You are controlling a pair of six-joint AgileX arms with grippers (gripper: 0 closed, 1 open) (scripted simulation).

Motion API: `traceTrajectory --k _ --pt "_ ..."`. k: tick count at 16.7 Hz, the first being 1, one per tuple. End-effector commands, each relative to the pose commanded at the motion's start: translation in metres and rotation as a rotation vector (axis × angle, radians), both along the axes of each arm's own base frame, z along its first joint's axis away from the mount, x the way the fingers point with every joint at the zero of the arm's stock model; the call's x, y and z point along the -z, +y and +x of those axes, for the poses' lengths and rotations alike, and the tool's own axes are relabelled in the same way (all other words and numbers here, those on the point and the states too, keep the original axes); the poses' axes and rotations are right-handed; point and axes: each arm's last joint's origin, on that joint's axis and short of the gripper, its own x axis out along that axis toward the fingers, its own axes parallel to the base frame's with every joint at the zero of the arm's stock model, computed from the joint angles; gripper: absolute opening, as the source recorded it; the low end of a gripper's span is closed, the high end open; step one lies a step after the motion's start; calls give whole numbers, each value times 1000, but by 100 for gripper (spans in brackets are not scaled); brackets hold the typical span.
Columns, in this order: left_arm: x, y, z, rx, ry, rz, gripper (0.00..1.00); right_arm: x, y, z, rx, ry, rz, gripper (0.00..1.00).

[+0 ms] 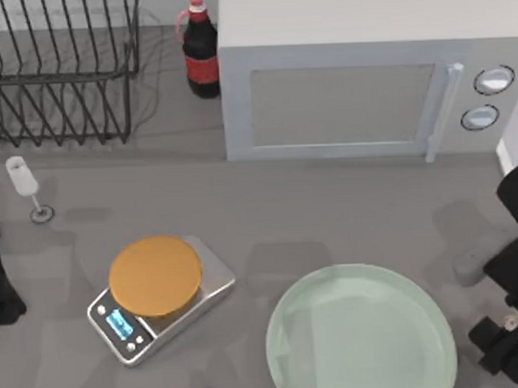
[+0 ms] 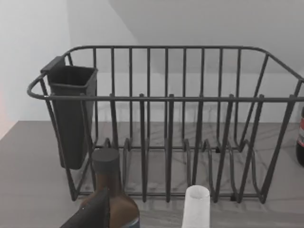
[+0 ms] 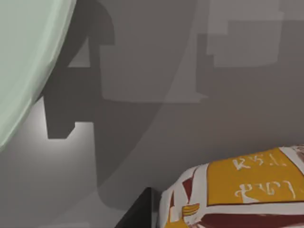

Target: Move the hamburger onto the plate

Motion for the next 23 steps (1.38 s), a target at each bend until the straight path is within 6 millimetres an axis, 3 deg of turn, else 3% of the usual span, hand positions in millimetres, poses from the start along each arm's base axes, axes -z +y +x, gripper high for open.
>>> traceTrajectory --k 3,11,18,23 --pt "0 0 0 0 0 0 100 -17 2 5 0 -8 3 0" --pt "0 0 0 0 0 0 100 -95 0 0 0 7 -2 0" --pt "0 0 0 0 0 0 100 -98 2 0 4 4 -1 0" --pt "0 0 0 0 0 0 100 -102 27 2 111 -6 5 0"
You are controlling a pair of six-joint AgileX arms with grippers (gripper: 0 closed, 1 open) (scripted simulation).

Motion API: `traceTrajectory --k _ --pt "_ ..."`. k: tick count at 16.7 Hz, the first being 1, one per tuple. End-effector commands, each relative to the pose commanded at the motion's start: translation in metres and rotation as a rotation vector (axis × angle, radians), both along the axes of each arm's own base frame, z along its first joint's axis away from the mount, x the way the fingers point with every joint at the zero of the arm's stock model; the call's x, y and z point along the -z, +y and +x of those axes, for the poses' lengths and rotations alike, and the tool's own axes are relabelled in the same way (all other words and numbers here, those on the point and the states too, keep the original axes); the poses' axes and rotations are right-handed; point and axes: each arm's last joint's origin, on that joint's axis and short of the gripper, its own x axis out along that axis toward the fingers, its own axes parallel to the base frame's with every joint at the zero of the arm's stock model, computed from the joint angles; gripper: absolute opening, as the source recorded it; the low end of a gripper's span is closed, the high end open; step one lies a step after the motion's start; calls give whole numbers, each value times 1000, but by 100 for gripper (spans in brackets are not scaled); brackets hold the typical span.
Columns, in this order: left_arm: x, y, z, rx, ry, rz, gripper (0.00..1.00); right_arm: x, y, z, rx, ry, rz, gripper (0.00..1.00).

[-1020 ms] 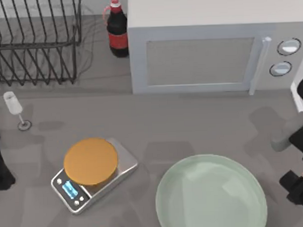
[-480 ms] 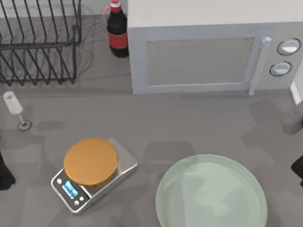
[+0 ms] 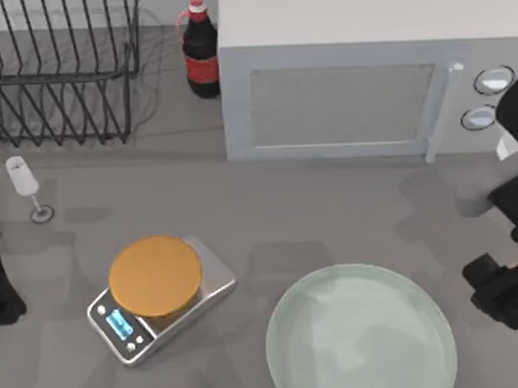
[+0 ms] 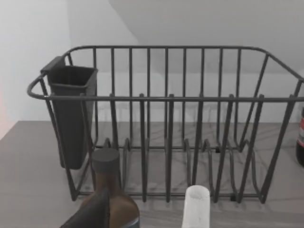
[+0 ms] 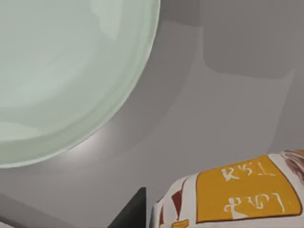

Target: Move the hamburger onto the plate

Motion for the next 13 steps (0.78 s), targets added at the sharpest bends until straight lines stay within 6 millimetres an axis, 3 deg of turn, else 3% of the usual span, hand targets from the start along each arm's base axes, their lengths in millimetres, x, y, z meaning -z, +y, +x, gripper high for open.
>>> traceTrajectory --k 5,13 --pt "0 0 0 0 0 0 100 2 41 0 322 27 -4 0" --pt "0 0 0 0 0 0 100 25 98 -11 1222 84 -100 0"
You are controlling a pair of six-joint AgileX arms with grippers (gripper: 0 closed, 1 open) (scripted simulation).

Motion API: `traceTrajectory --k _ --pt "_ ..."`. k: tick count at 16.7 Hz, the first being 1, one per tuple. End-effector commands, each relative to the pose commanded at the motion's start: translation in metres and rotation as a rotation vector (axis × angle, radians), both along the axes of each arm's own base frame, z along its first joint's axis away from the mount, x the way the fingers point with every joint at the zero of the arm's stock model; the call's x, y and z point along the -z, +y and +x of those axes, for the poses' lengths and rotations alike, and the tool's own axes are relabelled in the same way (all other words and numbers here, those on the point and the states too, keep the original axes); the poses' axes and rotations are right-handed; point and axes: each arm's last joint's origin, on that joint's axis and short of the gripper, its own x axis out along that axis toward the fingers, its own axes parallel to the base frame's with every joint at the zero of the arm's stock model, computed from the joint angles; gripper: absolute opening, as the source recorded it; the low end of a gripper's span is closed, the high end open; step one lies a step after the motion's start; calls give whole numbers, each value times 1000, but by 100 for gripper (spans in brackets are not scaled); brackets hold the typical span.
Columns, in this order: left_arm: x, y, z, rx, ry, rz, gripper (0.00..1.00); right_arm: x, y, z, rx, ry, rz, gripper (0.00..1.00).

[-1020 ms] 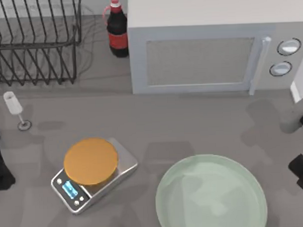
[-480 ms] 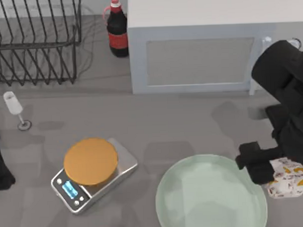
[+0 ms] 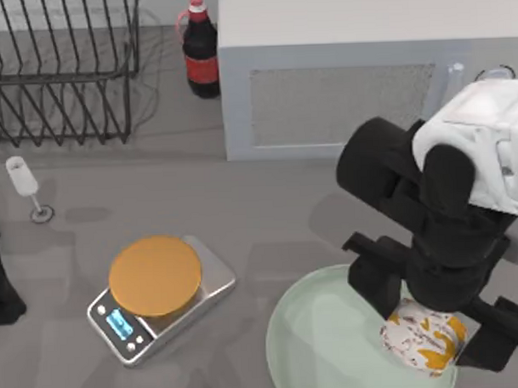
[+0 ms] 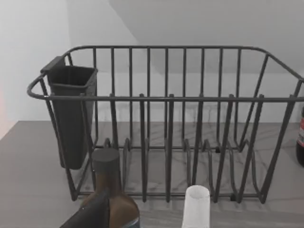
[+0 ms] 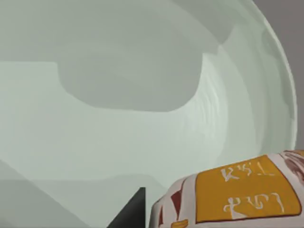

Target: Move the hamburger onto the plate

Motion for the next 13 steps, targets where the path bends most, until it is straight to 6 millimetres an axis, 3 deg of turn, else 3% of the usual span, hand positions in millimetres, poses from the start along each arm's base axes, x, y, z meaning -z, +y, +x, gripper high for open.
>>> traceTrajectory --k 7,13 --pt "0 0 0 0 0 0 100 6 22 4 653 -33 -37 0" --pt "0 0 0 0 0 0 100 -1 26 13 916 -65 2 0"
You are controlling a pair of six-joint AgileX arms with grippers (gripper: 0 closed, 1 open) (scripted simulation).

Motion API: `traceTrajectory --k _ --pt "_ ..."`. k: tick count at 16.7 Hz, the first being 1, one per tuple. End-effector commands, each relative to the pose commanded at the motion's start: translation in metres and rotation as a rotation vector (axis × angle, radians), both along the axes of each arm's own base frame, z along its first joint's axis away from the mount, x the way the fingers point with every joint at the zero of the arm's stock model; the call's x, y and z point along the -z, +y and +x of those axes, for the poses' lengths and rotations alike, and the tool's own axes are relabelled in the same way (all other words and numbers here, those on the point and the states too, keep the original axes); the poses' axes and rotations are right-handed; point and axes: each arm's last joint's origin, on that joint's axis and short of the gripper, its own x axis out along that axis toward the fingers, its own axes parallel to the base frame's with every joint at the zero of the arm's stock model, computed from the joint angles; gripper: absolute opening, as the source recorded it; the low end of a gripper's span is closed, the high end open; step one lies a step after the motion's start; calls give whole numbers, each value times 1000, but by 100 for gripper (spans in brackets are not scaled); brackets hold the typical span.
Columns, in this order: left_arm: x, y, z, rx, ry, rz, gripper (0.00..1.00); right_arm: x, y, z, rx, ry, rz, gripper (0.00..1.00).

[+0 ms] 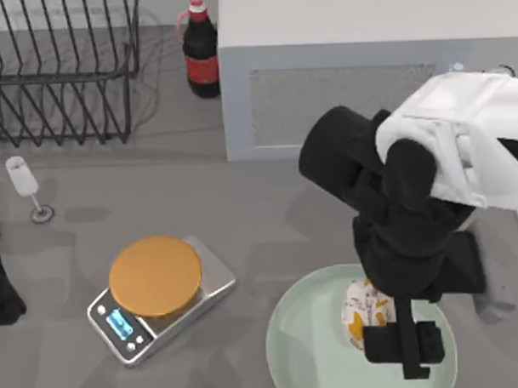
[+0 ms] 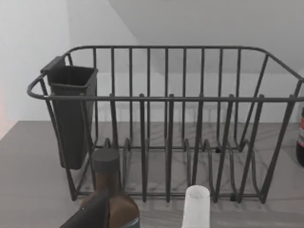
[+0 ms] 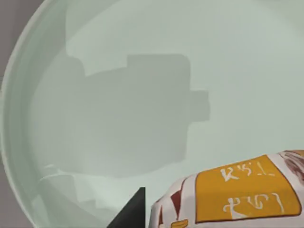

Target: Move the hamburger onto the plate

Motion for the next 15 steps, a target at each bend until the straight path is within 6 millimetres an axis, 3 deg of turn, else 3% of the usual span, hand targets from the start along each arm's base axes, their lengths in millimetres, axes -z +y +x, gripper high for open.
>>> traceTrajectory --k 6,12,15 --pt "0 0 0 0 0 0 100 1 0 -1 3 0 -2 0" --pt "0 0 0 0 0 0 100 39 3 0 7 -3 3 0" --pt "0 0 0 0 0 0 100 45 3 -1 7 -2 1 0"
